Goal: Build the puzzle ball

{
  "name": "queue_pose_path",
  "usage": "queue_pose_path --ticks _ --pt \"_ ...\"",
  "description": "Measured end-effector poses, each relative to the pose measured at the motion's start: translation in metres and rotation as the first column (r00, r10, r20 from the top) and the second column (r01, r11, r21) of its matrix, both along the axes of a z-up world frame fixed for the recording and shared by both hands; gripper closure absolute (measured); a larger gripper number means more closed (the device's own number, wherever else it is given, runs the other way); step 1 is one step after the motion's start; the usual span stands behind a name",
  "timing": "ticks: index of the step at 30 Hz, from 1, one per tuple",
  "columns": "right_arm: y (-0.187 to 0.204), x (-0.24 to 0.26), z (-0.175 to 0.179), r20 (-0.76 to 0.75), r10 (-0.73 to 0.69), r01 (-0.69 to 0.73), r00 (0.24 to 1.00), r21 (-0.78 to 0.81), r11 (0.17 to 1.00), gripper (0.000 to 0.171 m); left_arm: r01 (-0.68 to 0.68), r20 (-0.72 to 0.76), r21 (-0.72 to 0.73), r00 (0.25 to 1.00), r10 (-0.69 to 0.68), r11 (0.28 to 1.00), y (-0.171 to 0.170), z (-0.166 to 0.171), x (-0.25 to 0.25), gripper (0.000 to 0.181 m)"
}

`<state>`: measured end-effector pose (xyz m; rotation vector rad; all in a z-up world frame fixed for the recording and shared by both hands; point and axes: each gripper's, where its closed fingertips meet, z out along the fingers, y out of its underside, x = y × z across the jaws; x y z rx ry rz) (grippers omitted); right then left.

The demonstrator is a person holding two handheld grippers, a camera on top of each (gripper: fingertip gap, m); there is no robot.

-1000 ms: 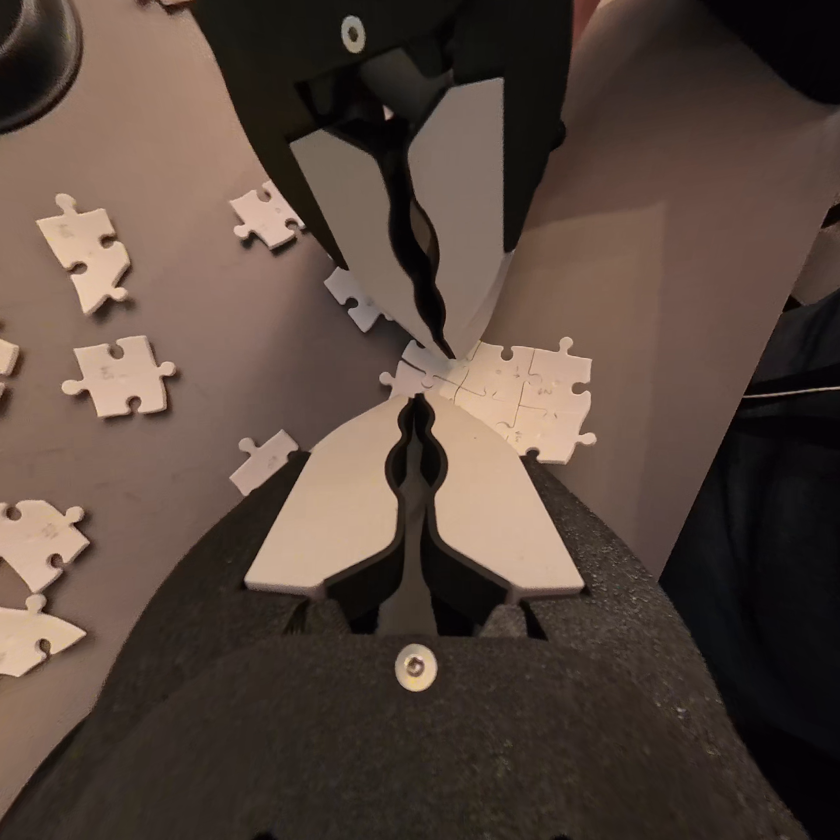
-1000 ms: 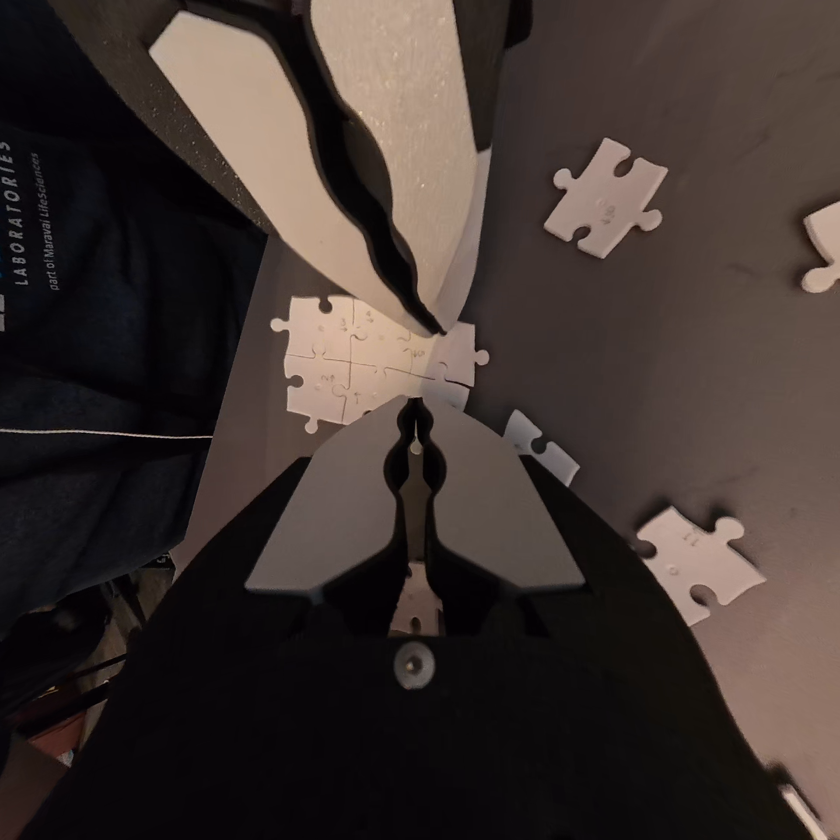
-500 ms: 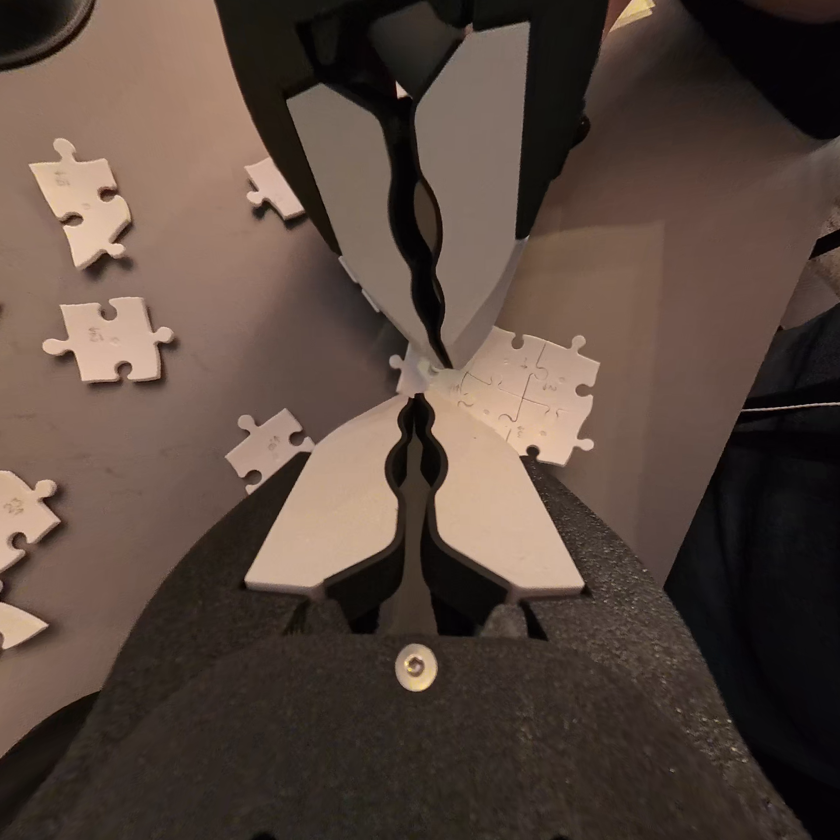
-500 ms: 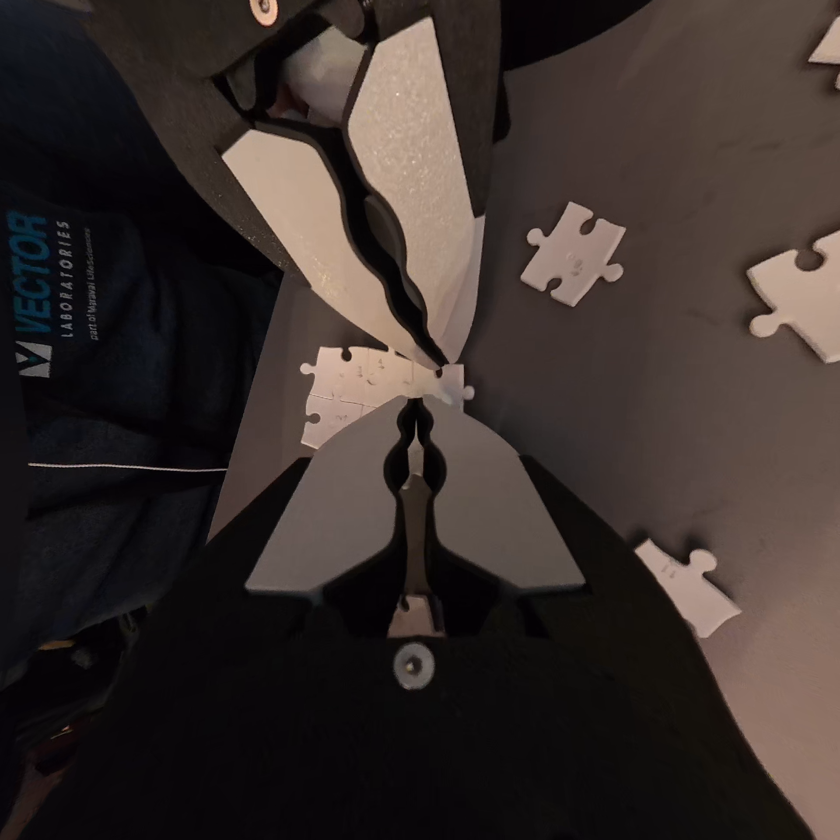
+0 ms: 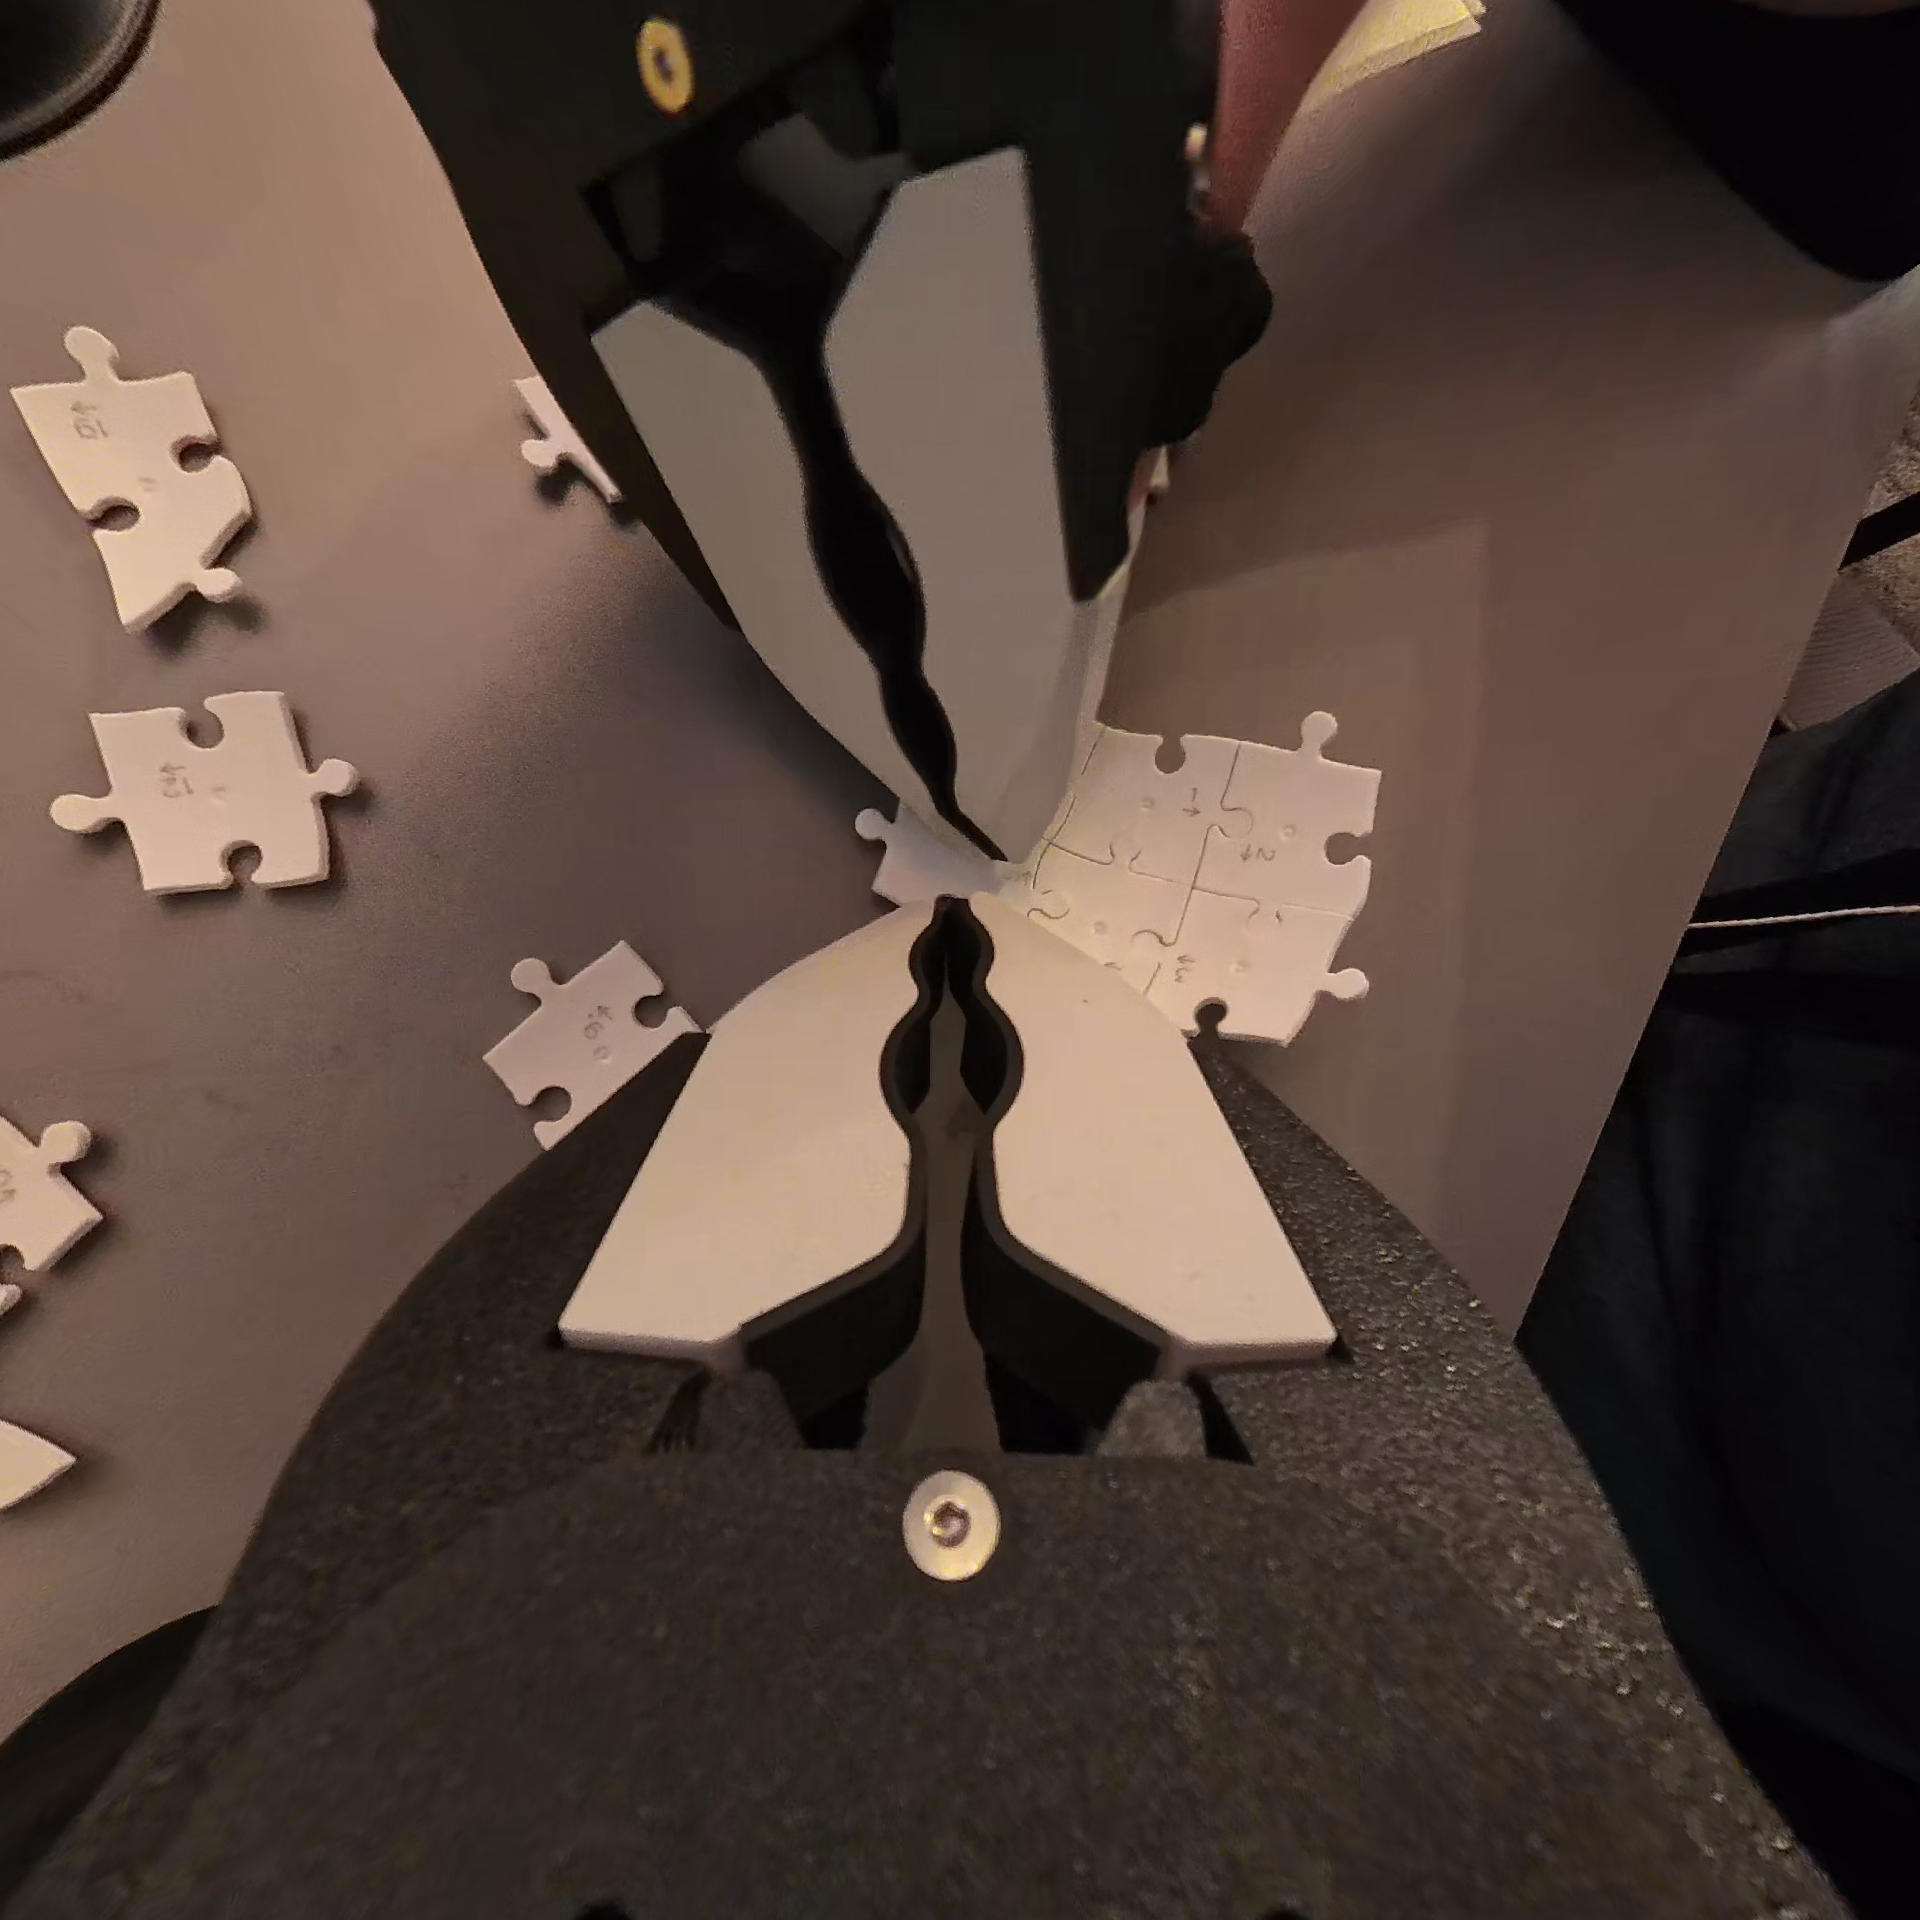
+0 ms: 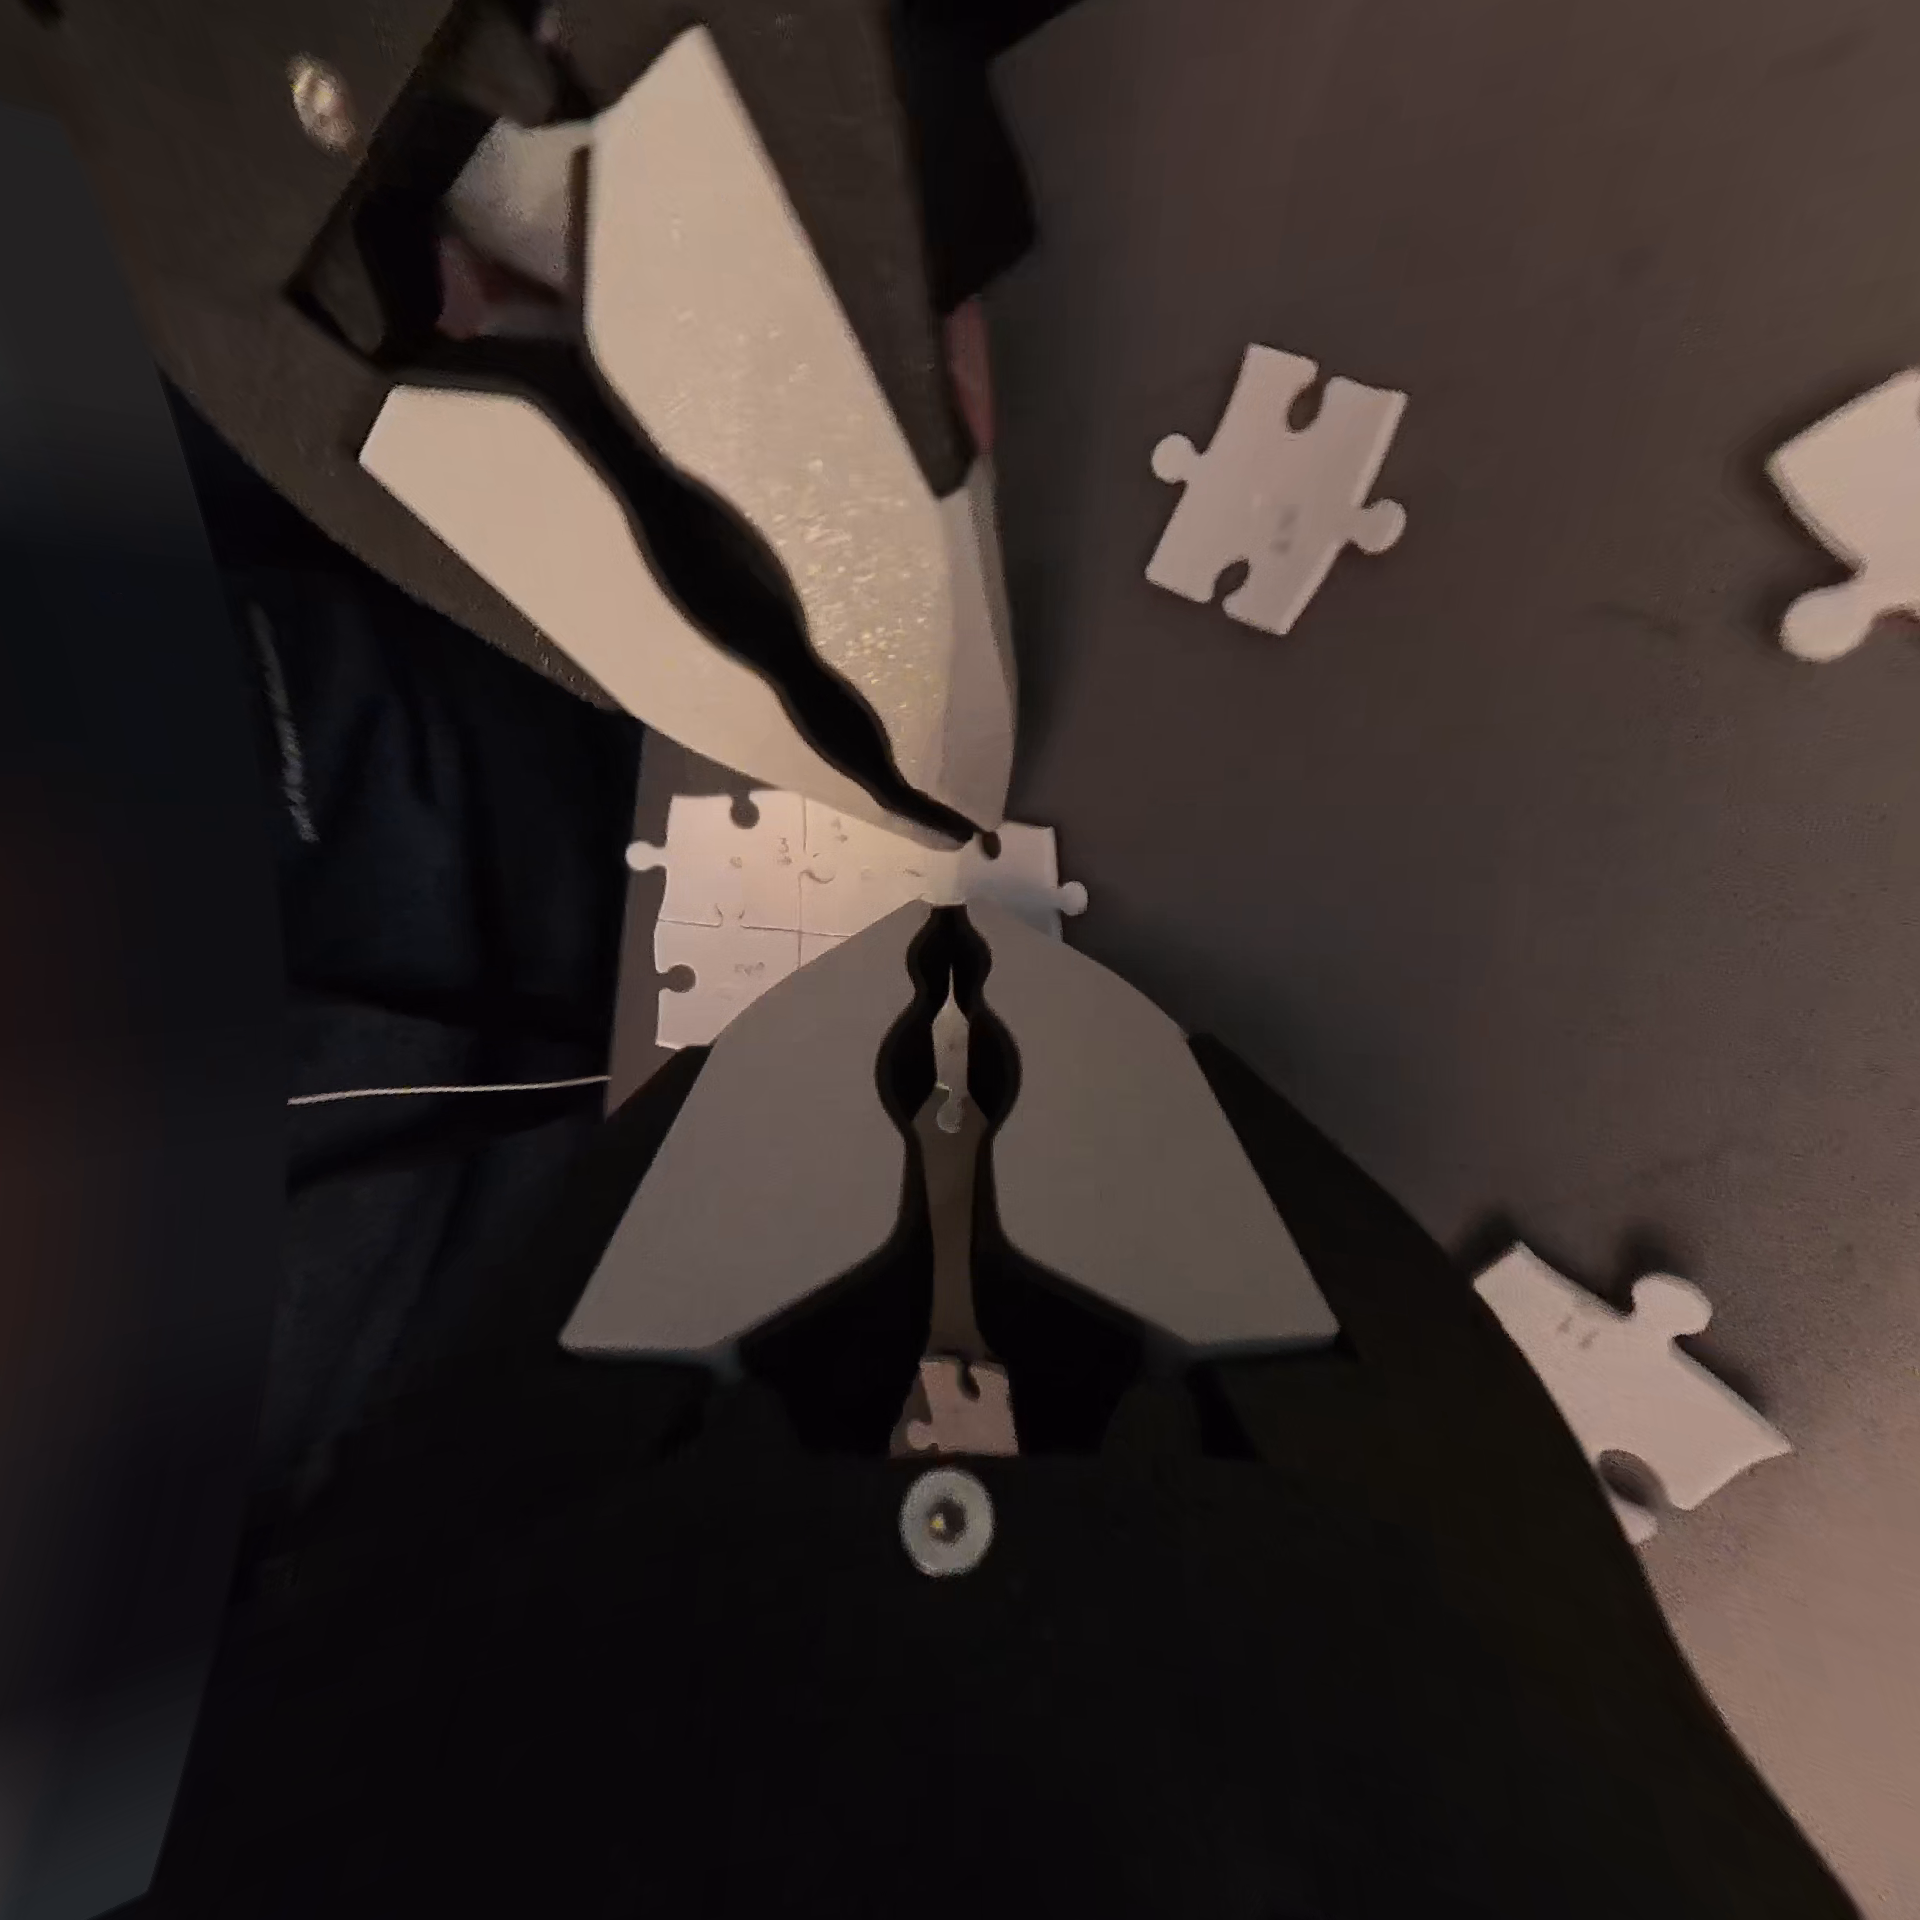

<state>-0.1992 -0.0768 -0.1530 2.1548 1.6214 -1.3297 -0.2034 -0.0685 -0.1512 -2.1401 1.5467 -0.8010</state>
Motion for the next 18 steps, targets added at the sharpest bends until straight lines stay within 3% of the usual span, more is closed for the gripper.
queue_pose_path --ticks 3,8,11,18 --pt "0.000 0.000 0.001 0.027 -0.030 0.032 0.999 -0.076 0.997 0.169 -0.001 0.000 0.001 1.000 0.001 1.000 0.000 0.001 0.000 0.181" --pt "0.000 0.000 0.000 0.031 0.010 -0.010 0.999 0.013 1.000 0.170 -0.001 -0.002 0.006 1.000 0.001 1.000 0.000 0.002 0.002 0.181" --pt "-0.003 -0.005 0.014 -0.047 0.012 -0.013 0.999 -0.016 1.000 0.169 0.006 -0.009 0.005 1.000 -0.005 1.000 -0.001 0.000 0.003 0.181" --pt "0.004 0.006 0.029 -0.084 0.064 -0.050 0.994 0.163 0.985 0.170 0.003 -0.009 0.007 1.000 -0.003 1.000 -0.002 0.001 0.004 0.181"
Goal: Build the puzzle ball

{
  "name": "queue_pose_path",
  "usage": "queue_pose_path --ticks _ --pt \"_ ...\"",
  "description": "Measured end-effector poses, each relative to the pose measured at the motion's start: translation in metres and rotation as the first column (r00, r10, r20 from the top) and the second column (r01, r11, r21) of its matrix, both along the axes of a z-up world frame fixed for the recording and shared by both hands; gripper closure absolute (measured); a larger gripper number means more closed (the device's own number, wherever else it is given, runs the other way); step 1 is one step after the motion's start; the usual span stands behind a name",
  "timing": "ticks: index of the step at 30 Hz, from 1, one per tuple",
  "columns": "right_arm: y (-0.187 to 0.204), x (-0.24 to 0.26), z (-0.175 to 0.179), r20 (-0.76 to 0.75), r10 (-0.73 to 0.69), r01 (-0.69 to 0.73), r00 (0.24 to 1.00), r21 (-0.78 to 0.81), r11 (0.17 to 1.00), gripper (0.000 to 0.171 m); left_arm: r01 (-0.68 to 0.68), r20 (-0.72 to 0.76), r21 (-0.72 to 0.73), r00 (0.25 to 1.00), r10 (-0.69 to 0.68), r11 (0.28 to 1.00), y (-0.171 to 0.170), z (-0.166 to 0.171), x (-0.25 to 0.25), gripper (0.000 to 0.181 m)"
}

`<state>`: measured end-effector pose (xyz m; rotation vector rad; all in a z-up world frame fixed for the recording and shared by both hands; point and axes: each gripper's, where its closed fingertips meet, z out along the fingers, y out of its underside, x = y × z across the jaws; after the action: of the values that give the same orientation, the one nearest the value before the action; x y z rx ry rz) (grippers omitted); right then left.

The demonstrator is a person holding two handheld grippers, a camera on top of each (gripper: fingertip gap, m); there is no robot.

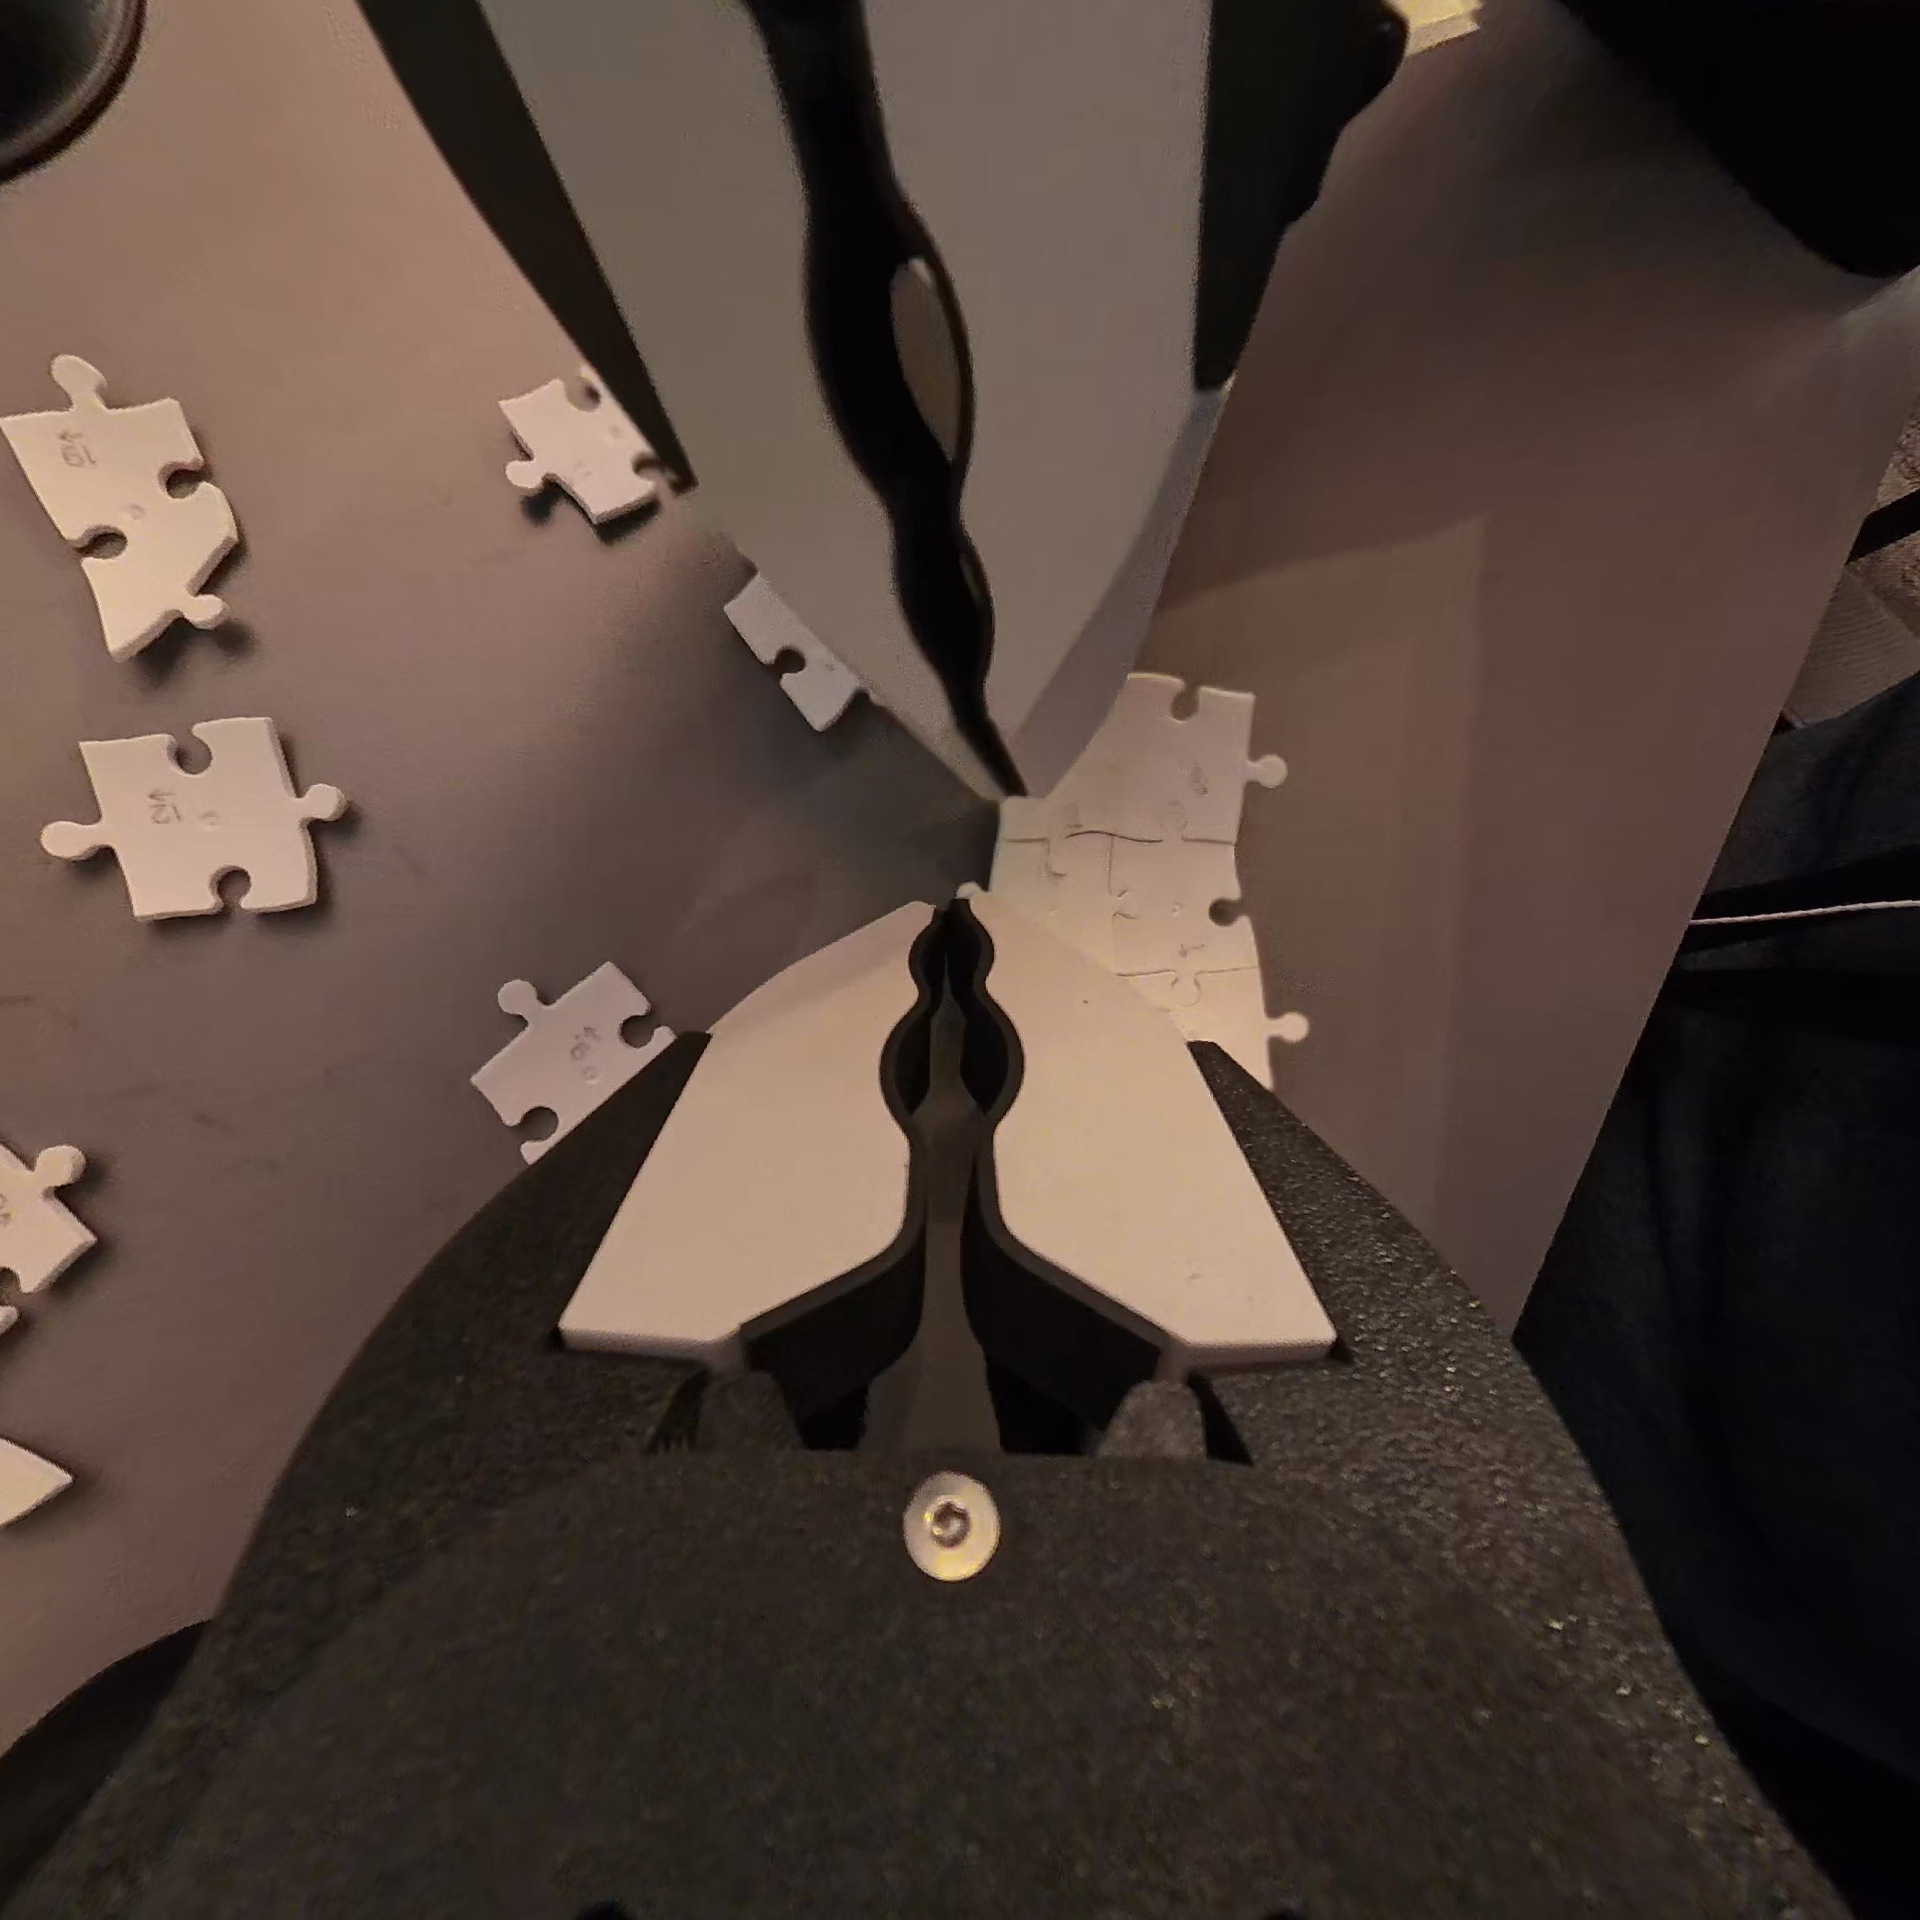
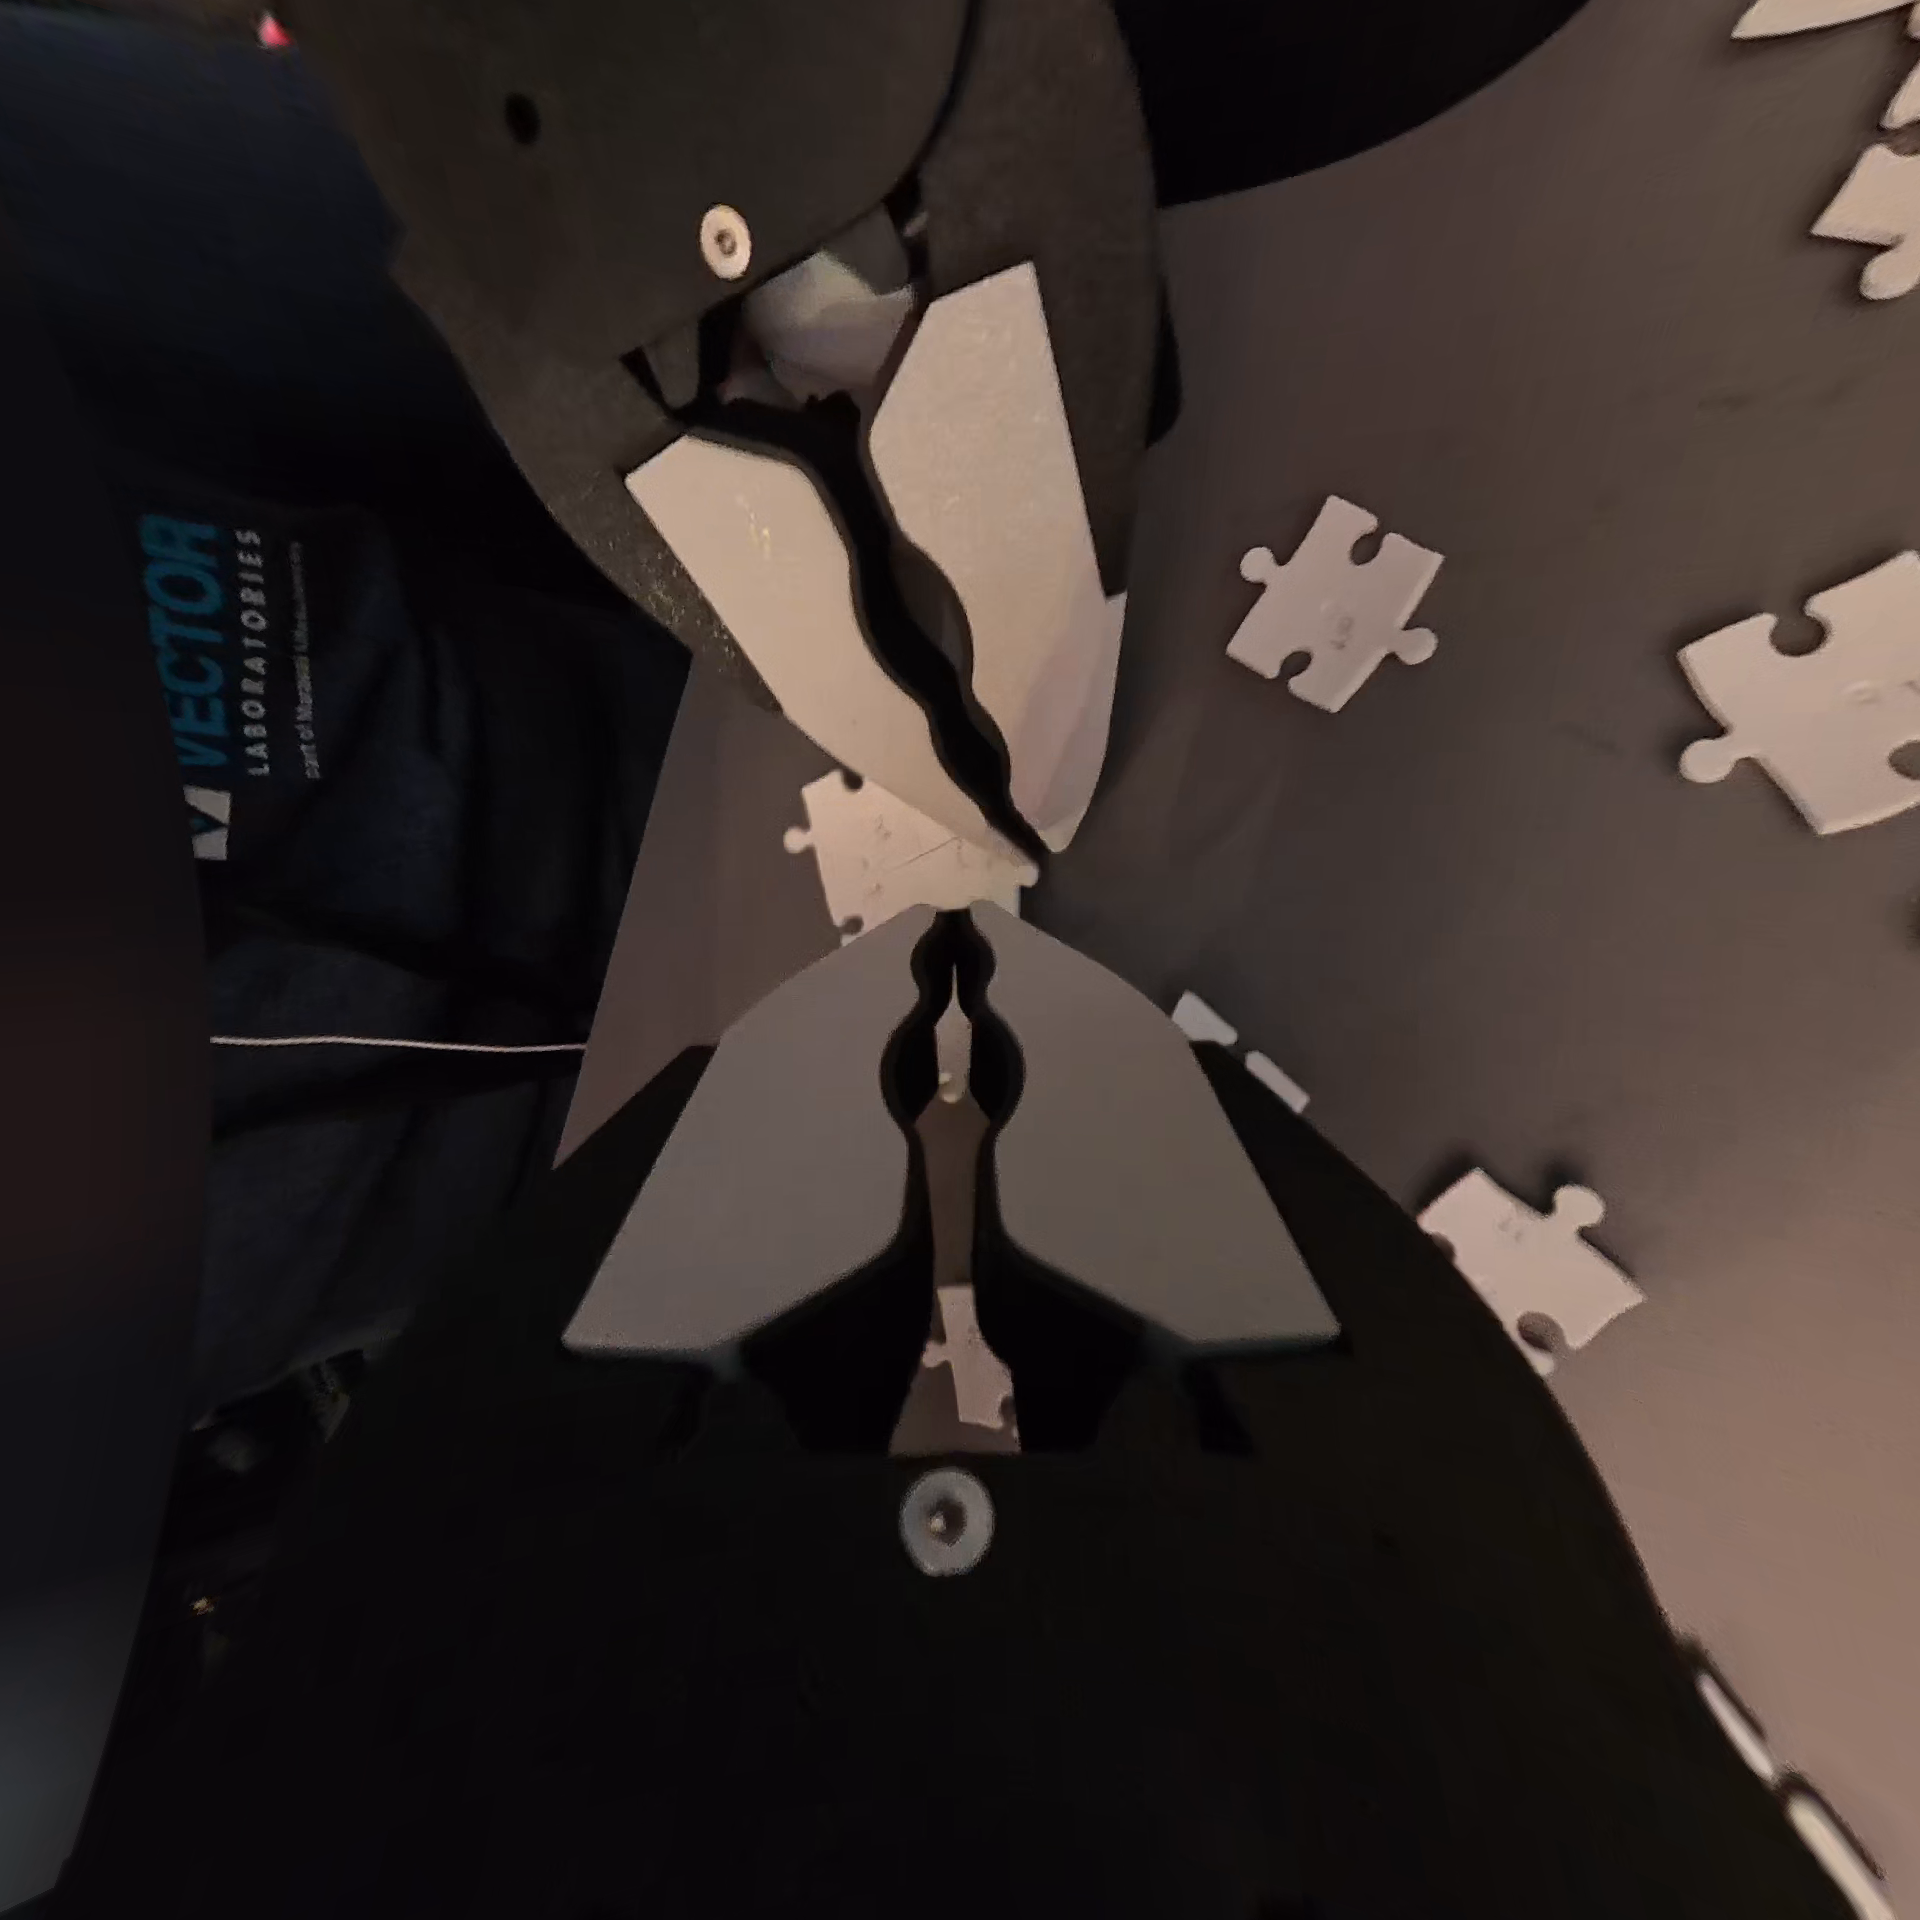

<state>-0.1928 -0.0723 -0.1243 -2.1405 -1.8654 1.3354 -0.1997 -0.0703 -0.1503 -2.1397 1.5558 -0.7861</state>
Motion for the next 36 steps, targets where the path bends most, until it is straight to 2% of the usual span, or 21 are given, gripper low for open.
queue_pose_path --ticks 3,16,31,36 --pt "-0.001 0.009 -0.002 0.037 0.006 -0.008 0.999 0.039 0.999 0.170 0.002 -0.001 -0.001 1.000 -0.002 1.000 -0.001 0.000 -0.001 0.181" --pt "-0.023 0.028 -0.010 0.141 0.059 -0.064 0.988 0.036 0.997 0.170 0.007 0.003 0.002 1.000 -0.007 1.000 -0.006 0.003 -0.005 0.181" --pt "-0.009 0.046 0.000 0.034 -0.119 0.121 0.992 -0.031 0.992 0.170 0.004 0.010 -0.023 1.000 -0.004 1.000 -0.018 0.004 -0.014 0.181" --pt "-0.008 0.045 0.011 -0.099 -0.204 0.202 0.974 -0.030 0.979 0.170 -0.005 0.038 -0.019 0.999 0.005 1.000 -0.020 0.009 -0.016 0.181"
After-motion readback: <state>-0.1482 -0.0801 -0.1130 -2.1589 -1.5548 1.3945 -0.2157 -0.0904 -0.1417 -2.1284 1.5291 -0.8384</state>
